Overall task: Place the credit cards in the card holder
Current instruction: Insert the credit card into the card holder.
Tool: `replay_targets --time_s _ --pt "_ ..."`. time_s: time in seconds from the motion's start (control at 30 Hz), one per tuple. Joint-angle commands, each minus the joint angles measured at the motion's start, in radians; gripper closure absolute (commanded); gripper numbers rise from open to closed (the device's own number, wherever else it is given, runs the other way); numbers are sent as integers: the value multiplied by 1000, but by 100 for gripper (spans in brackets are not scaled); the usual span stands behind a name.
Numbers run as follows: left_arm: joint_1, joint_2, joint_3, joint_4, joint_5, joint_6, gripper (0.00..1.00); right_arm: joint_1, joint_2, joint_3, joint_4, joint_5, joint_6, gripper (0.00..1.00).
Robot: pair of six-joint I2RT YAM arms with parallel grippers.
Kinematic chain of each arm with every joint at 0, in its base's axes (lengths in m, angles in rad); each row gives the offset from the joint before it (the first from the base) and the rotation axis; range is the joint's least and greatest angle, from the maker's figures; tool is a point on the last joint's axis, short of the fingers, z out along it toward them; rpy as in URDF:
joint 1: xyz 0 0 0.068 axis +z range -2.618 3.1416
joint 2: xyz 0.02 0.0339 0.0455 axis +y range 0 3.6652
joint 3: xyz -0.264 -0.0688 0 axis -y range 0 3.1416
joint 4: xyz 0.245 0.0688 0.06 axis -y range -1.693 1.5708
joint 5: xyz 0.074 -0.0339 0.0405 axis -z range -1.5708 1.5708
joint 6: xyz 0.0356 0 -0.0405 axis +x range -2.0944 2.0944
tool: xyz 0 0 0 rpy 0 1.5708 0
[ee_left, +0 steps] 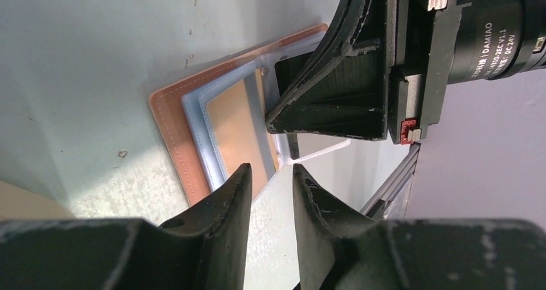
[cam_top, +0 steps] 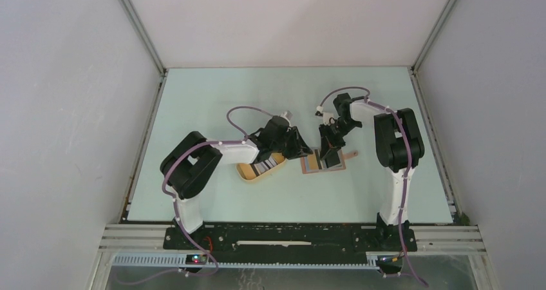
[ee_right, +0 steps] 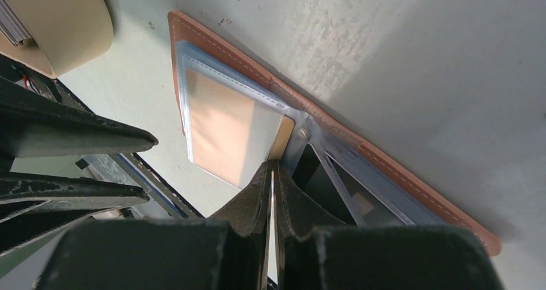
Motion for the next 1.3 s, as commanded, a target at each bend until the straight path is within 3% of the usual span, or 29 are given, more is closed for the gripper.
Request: replay_targets --time_s 0.0,0.43,1.27 --pt "3 10 0 -13 15 -7 65 13 29 20 -2 62 -1 89" --pt "3 18 21 -79 -6 3 64 13 33 23 -3 67 1 89" --pt "3 14 20 -43 14 -9 66 11 36 23 -6 64 -2 89"
